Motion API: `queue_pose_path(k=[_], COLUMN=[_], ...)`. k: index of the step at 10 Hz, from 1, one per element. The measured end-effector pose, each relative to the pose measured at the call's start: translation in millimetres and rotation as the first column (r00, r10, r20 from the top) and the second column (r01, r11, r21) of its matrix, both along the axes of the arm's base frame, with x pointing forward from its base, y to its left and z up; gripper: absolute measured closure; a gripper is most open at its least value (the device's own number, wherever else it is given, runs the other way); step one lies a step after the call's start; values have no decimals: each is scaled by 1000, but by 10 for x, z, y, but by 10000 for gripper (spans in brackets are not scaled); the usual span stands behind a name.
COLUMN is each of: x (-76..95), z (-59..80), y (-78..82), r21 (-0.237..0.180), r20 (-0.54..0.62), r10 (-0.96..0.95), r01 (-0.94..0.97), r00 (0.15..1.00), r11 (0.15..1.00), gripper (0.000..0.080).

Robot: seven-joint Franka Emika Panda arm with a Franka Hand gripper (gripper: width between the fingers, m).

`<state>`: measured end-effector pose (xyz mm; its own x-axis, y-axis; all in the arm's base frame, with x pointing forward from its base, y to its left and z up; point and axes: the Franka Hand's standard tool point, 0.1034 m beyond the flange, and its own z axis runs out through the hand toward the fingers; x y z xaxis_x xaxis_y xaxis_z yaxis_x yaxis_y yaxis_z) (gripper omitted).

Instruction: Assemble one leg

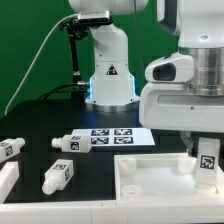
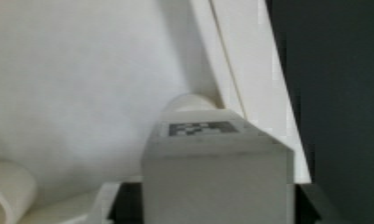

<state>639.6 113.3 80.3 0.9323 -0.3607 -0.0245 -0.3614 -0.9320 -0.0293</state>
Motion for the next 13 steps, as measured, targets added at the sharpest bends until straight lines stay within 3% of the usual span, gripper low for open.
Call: queue_pose_path(k=[4, 7, 8, 10, 11, 12, 13], x=[41, 32, 21, 16, 16, 14, 14], z=[-11, -12, -15, -15, -17, -18, -4], y=[-27, -43, -60, -58, -58, -44, 21], r21=[5, 42, 69, 74, 74, 74, 65], r20=[11, -2, -4, -23, -23, -22, 12], r10=[-378, -725, -760, -841, -839, -836, -732], r01=[378, 725, 759, 840, 838, 835, 730], r00=[926, 688, 650, 540, 543, 549, 681], r11=[926, 688, 648, 538, 540, 546, 680], gripper=[514, 514, 514, 514, 514, 353, 353])
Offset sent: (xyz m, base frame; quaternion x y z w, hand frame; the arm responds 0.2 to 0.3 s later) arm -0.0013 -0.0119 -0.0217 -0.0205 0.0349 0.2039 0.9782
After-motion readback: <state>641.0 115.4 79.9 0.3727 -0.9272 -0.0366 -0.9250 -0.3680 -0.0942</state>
